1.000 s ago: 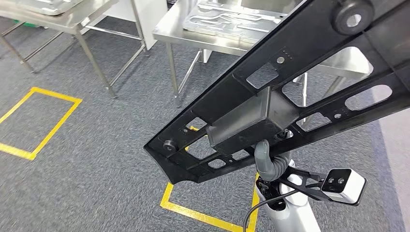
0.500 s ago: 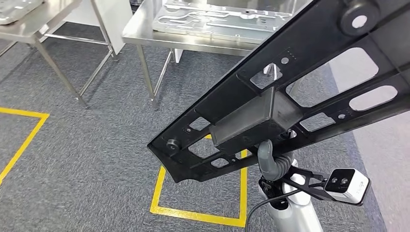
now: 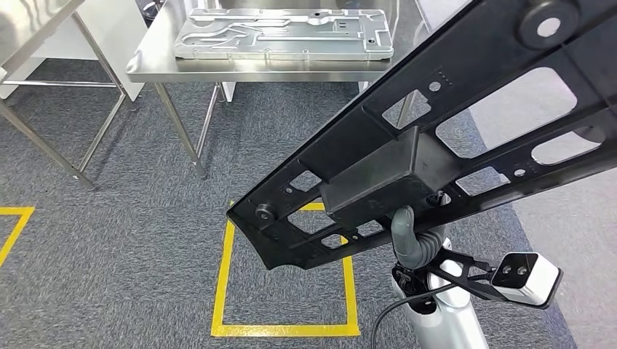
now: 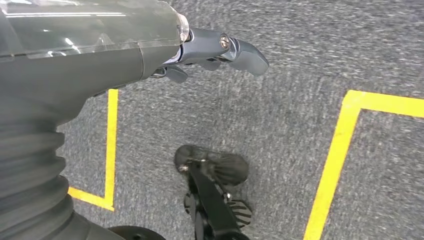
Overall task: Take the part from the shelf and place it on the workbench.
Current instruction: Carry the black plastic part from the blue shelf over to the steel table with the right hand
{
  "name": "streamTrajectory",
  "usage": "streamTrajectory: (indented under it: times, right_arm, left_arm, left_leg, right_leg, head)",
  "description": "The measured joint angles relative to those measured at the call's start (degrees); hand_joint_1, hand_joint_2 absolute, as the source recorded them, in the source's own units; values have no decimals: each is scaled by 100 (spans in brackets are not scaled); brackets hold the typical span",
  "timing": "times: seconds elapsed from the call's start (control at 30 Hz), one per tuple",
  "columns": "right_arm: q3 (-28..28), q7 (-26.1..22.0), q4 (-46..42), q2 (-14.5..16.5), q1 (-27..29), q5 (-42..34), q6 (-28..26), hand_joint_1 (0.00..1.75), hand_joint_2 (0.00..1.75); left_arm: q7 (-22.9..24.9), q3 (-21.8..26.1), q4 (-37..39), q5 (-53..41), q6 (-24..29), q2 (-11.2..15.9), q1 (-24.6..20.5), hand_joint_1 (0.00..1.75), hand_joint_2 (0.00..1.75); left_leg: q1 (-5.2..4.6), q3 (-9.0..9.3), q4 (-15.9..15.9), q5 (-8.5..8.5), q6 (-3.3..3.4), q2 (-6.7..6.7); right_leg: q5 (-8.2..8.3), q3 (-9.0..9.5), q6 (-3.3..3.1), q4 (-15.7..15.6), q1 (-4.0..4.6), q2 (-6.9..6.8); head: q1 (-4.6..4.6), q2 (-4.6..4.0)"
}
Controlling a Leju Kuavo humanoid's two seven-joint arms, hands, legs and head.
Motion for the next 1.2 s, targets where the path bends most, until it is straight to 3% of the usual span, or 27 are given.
streamTrajectory:
  times: [0.07,0.1,0.23,0.3,0.37,0.4,0.43,0.5,0.57,0.63,0.73,0.77,0.8,0.87,0.9,0.93,1.0,1.03,1.07,1.1,1.13,1.2]
  right_arm:
    - [-12,-1,0,0,-2,5,-2,175,175]
    - [-19,-1,0,0,-1,11,-4,175,175]
    - [-39,0,-22,0,-2,60,-15,175,175]
    - [-46,-1,-37,0,0,83,-21,175,175]
    - [-56,-1,-39,0,20,93,-26,175,175]
    - [-61,-1,-39,0,32,95,-29,175,175]
    - [-66,-1,-40,0,38,97,-31,175,175]
    - [-69,-1,-59,0,41,103,-39,175,175]
    - [-71,-1,-85,1,36,110,-58,175,175]
    - [-72,-1,-107,2,35,123,-99,175,175]
    - [-72,1,-164,5,47,150,-160,175,175]
    - [-72,0,-186,10,49,159,-175,175,175]
    - [-72,0,-203,15,54,168,-187,175,175]
    - [-72,-1,-211,21,72,175,-200,175,175]
    - [-72,1,-212,22,89,179,-202,175,175]
    - [-72,1,-212,22,103,180,-201,175,175]
    - [-72,2,-217,22,122,177,-195,175,175]
    - [-73,1,-221,21,134,174,-190,175,175]
    - [-74,1,-225,21,149,171,-185,175,175]
    - [-75,1,-234,21,165,170,-179,175,175]
    - [-76,1,-246,21,178,170,-173,175,175]
    - [-81,1,-286,22,177,169,-163,175,175]
  left_arm:
    - [7,0,0,0,-8,11,-8,0,175]
    - [11,0,0,0,-15,16,-11,0,175]
    - [10,0,0,0,-63,11,-25,0,175]
    - [-2,0,0,0,-81,9,-25,0,175]
    - [-16,0,0,0,-97,9,-17,0,175]
    - [-25,-1,0,0,-104,9,-13,0,175]
    - [-31,-2,0,0,-111,9,-8,0,175]
    - [-43,-10,0,0,-121,8,-4,0,175]
    - [-51,-21,0,0,-126,7,-9,0,175]
    - [-58,-33,0,0,-128,7,-13,0,175]
    - [-77,-46,0,0,-134,11,-48,0,175]
    - [-82,-49,0,0,-137,13,-61,0,175]
    - [-85,-51,0,0,-139,16,-61,0,175]
    - [-83,-53,0,0,-141,22,-31,0,175]
    - [-81,-54,0,0,-141,24,-9,0,175]
    - [-81,-54,0,0,-141,25,10,0,175]
    - [-82,-57,1,0,-141,25,33,0,175]
    - [-83,-61,2,0,-142,28,42,0,175]
    - [-85,-66,3,0,-144,31,51,0,175]
    - [-87,-74,5,1,-146,38,59,0,175]
    - [-90,-81,7,0,-147,46,55,0,175]
    - [-96,-96,9,0,-149,62,27,0,175]
  left_leg:
    - [-17,260,-638,259,54,-46]
    - [-30,303,-760,282,83,-65]
    - [-19,330,-829,296,214,-51]
    - [-7,353,-853,286,271,-33]
    - [-9,363,-852,249,292,-15]
    - [-9,379,-852,223,290,-9]
    - [-8,408,-852,195,280,-3]
    - [-5,505,-852,127,246,7]
    - [-20,580,-854,50,183,18]
    - [-36,622,-875,-14,110,38]
    - [-23,717,-840,-102,13,70]
    - [-17,640,-646,-163,-8,63]
    - [-11,451,-315,-242,-21,49]
    - [-12,-131,507,-386,-37,30]
    - [-13,-398,769,-338,-37,28]
    - [-14,-575,822,-164,-29,27]
    - [-31,-635,286,511,23,22]
    - [-54,-575,-1,778,64,9]
    - [-82,-498,-245,935,111,0]
    - [-114,-418,-385,925,154,-7]
    - [-138,-340,-431,797,193,-11]
    - [-133,-167,-637,601,254,-15]
  right_leg:
    - [-21,-4,49,30,16,41]
    - [-23,-17,79,39,19,54]
    - [-112,-84,219,173,7,7]
    - [-392,-351,270,736,-13,-82]
    - [-655,-750,301,1471,-37,-114]
    - [-662,-869,312,1660,-49,-119]
    - [-558,-873,318,1629,-60,-127]
    - [-134,-572,306,988,-73,-174]
    - [59,-222,259,306,-42,-245]
    - [-40,-108,185,100,-1,-262]
    - [-129,37,68,11,-21,-213]
    - [-164,130,32,-33,-33,-207]
    - [-210,225,2,-65,-34,-204]
    - [-341,394,-35,-87,-19,-184]
    - [-422,487,-40,-89,-10,-163]
    - [-510,595,-41,-89,-3,-142]
    - [-713,854,-31,-92,6,-108]
    - [-808,969,-16,-110,7,-98]
    - [-889,1063,14,-131,5,-84]
    - [-949,1129,52,-160,-2,-73]
    - [-972,1174,94,-187,-6,-69]
    - [-871,1132,163,-19,-12,-78]
  head:
    - [0,0]
    - [0,0]
    - [1,0]
    - [2,0]
    - [2,0]
    - [2,0]
    - [2,0]
    - [2,0]
    - [1,0]
    - [0,0]
    - [-1,0]
    - [-3,0]
    - [-4,0]
    - [-7,0]
    - [-7,0]
    - [-7,0]
    - [-7,0]
    - [-6,0]
    - [-6,0]
    - [-6,0]
    - [-6,0]
    - [-7,0]
